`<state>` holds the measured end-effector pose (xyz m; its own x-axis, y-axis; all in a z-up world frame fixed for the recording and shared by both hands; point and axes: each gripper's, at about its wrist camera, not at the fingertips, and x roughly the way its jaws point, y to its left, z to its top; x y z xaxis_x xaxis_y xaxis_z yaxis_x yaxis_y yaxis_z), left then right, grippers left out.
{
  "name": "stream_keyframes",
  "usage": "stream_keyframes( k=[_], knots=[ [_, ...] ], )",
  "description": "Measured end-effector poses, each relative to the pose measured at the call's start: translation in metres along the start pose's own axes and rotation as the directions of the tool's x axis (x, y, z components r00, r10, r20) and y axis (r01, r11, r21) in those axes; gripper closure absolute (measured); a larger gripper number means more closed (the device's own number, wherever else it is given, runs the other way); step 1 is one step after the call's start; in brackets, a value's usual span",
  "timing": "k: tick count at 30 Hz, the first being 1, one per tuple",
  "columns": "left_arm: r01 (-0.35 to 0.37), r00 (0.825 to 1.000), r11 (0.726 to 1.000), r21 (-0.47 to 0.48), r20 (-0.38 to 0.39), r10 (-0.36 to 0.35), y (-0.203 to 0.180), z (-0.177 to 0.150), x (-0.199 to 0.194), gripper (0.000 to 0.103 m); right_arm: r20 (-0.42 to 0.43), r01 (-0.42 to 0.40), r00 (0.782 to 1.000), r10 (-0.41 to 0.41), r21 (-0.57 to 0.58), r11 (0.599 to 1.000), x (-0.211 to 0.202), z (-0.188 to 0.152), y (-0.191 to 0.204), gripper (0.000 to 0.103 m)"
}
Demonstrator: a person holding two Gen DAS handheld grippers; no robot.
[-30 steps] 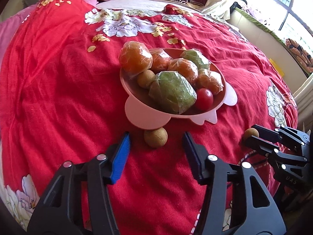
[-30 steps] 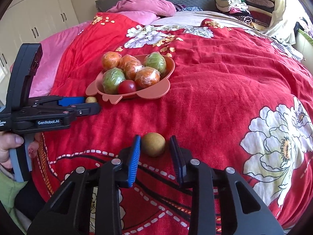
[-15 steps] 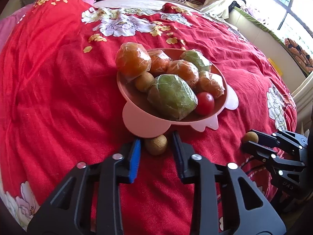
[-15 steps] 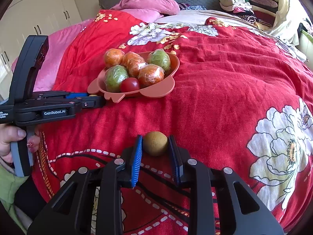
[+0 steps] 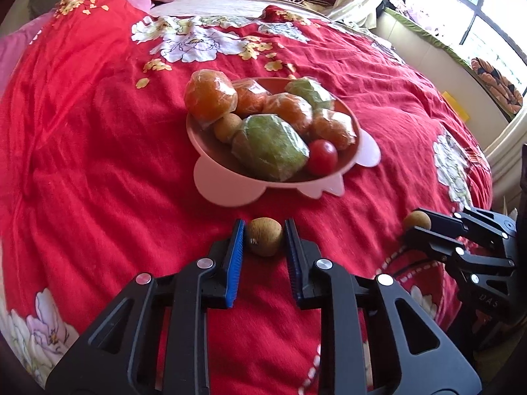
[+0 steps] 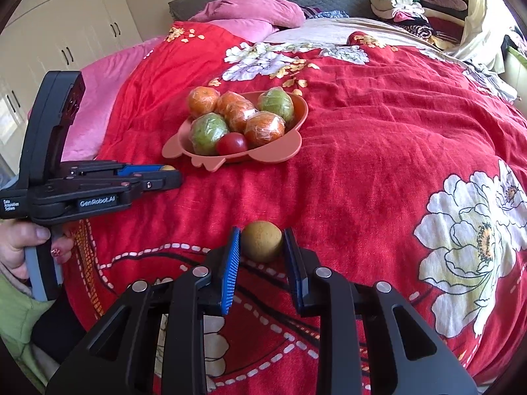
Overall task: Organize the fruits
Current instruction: 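Close left tool on a brown ball while right tool closes on another brown ball, then carry both brown balls over the pink bowl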
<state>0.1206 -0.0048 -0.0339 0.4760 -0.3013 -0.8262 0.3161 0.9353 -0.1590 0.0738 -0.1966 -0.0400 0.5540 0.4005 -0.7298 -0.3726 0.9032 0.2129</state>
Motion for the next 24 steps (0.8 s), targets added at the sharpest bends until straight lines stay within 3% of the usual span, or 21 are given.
stream_keyframes(
  k=[12,24],
  knots=[
    [0.006,0.999,1.0,0.021,0.043,-0.007,-0.013,0.007,-0.028,0.086,0.049,-0.012,0.999,0.013,-0.01,1.0,-0.019,0.012,0.004,0.078],
    [0.005,0.998,0.999,0.048,0.063,-0.008,-0.024,0.034,-0.028,0.086,0.121,-0.006,0.993,0.005,0.003,1.0,-0.036,0.039,-0.007,0.078]
  ],
)
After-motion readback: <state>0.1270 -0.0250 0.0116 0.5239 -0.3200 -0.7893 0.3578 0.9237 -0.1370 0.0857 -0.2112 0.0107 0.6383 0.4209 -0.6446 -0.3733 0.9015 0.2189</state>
